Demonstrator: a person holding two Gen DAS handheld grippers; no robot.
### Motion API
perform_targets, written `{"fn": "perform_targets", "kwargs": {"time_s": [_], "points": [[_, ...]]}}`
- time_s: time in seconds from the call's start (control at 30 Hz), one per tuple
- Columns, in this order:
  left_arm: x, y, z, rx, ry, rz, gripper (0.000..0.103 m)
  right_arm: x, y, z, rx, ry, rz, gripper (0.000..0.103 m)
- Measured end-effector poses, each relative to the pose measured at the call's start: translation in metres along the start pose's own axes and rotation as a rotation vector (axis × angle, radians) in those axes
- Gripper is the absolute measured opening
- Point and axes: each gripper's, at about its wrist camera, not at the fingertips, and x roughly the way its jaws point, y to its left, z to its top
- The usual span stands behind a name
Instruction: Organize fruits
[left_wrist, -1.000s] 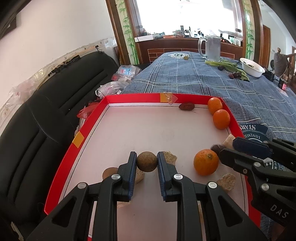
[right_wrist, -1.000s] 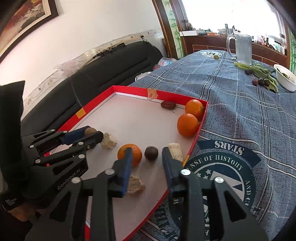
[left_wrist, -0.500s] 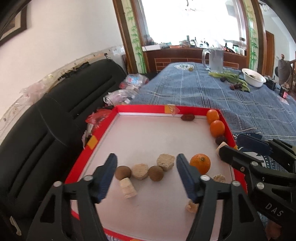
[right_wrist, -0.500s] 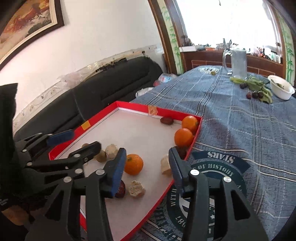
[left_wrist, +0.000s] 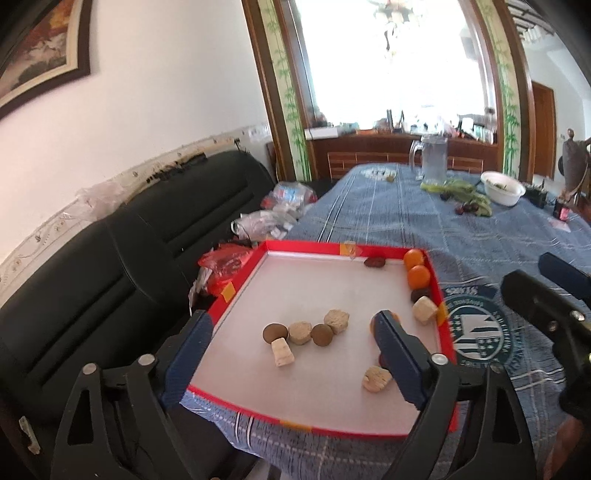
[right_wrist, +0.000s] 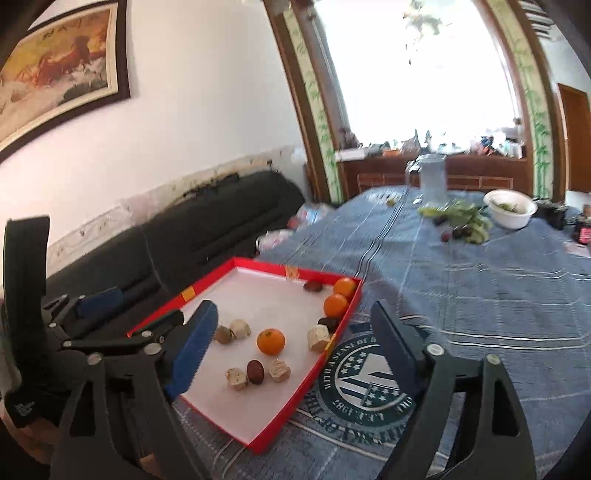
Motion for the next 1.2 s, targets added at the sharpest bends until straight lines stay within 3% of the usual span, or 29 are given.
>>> {"fn": "perform_targets", "kwargs": {"time_s": [0.07, 0.3, 0.53, 0.9, 1.2], "points": [[-0.014, 0.001, -0.001, -0.005, -0.034, 0.001, 0.102, -0.019, 0.002, 0.000, 0.013, -0.038, -0.015, 0.092], [-0.066, 0.007, -0.007, -0.009, -0.148, -0.002, 0.103, -0.073, 0.013, -0.004, 0.046, -0.135, -0.088, 0.102], [-0.108, 0.018, -0.023, -0.012, -0.241, -0.021, 0.103, -0.113, 0.041, -0.012, 0.021, -0.193, -0.132, 0.103], [-0.129, 0.038, -0.031, -0.094, -0.290, 0.018, 0.103, -0.146, 0.083, -0.028, -0.122, -0.307, -0.182, 0.103], [-0.124, 0.039, -0.036, -0.081, -0.245, 0.013, 0.103, -0.146, 0.081, -0.031, -0.091, -0.308, -0.185, 0.103]]}}
